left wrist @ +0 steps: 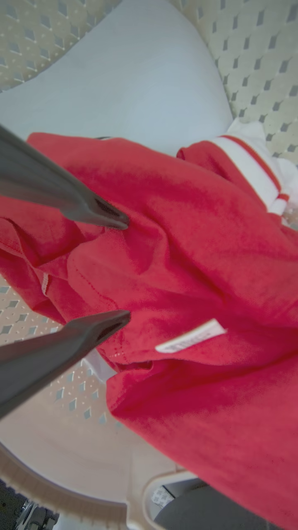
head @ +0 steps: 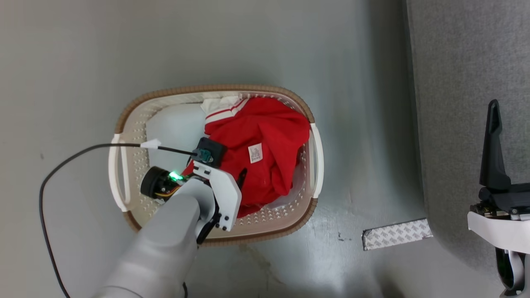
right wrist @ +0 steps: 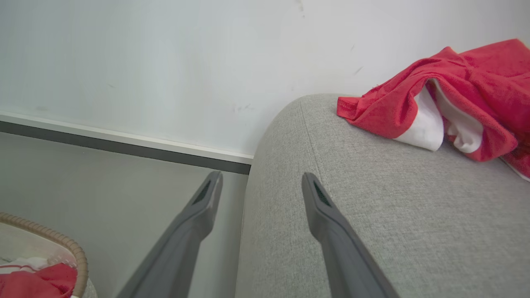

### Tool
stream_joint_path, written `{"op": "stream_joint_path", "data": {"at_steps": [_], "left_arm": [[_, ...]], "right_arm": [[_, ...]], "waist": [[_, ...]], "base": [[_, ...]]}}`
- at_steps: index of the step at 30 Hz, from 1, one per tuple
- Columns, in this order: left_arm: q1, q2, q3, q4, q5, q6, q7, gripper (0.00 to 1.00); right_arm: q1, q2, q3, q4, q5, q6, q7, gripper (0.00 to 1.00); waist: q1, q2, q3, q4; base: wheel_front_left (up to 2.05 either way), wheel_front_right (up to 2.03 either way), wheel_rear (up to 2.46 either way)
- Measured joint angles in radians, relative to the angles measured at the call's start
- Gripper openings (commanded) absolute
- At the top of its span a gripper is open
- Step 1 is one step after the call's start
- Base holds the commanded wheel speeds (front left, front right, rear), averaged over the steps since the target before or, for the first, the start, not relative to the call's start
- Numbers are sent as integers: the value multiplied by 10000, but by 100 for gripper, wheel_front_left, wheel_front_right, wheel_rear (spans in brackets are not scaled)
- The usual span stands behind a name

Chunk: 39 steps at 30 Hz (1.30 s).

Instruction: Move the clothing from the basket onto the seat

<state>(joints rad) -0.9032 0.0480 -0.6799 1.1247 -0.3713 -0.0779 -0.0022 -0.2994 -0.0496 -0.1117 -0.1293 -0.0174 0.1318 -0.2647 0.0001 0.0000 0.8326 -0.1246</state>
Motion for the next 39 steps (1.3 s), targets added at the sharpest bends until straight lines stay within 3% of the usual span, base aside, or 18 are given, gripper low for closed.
{"op": "stream_joint_path", "data": {"at_steps": [8,10,12,14,16,29,39], "left_arm": [[-271,-2,-575,263,-370,209,-163,100],[-319,0,-744,320,-464,291,-244,84],[-371,-4,-871,385,-548,362,-349,56],[-403,0,-982,422,-681,362,-445,36],[-437,-4,-1072,412,-834,320,-660,0],[-519,-2,-1486,-10,-2362,-86,-1718,0],[399,2,-1191,-221,-3379,-205,-2548,0]], "right_arm": [[75,0,-35,-163,138,0,2,100],[135,0,-29,-205,188,0,0,100],[157,0,-27,-263,234,0,2,100],[207,0,-25,-324,274,0,0,100],[330,0,-25,-359,211,0,0,100],[159,2,159,-288,-176,0,0,100],[-74,2,619,903,213,0,2,100]], "waist": [[0,0,437,-67],[0,0,494,-86],[0,0,543,-102],[0,0,576,-97],[0,0,588,-39],[-1,0,294,463],[-2,0,-1376,722]], "base": [[0,0,0],[0,0,0],[2,2,2],[9,9,9],[10,10,10],[1,1,1],[0,0,0]]}}
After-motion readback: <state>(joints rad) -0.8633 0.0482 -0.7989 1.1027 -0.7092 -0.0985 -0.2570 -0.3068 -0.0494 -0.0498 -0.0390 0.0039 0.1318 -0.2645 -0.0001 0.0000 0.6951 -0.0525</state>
